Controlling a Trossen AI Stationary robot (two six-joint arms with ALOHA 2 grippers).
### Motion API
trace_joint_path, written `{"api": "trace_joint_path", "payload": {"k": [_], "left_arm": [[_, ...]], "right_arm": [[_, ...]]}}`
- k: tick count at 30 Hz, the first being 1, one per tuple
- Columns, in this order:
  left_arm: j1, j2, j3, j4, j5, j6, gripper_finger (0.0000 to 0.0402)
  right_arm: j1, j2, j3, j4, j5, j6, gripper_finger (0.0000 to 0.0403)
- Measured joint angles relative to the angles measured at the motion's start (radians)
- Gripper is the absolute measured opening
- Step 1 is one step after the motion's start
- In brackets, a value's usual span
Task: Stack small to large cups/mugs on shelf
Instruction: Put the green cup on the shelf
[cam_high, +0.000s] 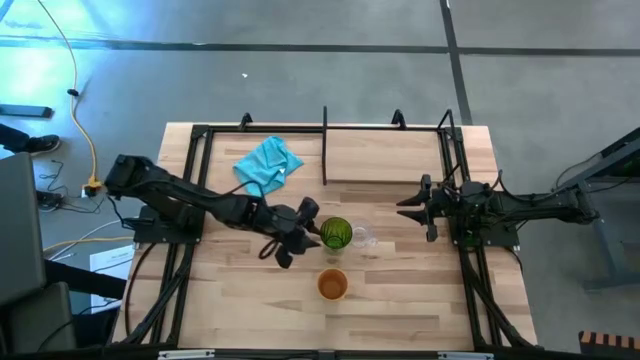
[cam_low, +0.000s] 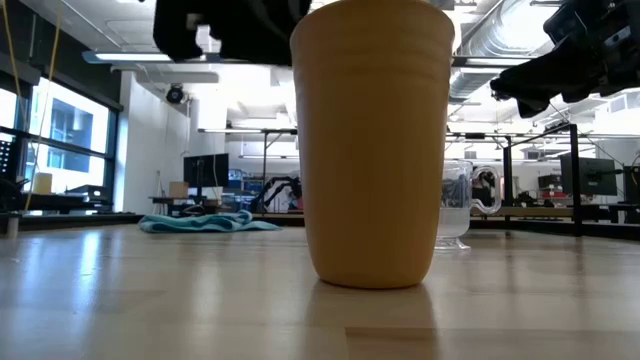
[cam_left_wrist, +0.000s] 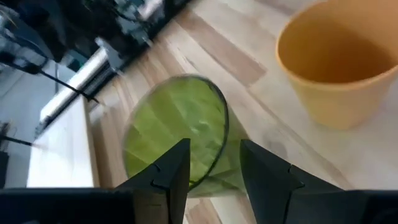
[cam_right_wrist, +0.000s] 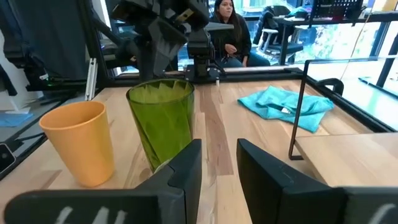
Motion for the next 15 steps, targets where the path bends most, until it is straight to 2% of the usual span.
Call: {"api": "trace_joint_path", "payload": {"k": [8,15], "left_arm": [[0.000,0.080,0.106,-0.080,-0.029,0.020,0.0129],[0.002,0.079,0.118,-0.110,-0.030,0.028,0.0129]], "right_arm": [[0.000,0.000,0.000,-0.020,-0.007,0.001,0.0091],[0.000,0.000,0.000,-0.061,-0.007,0.001,0.0091]]}}
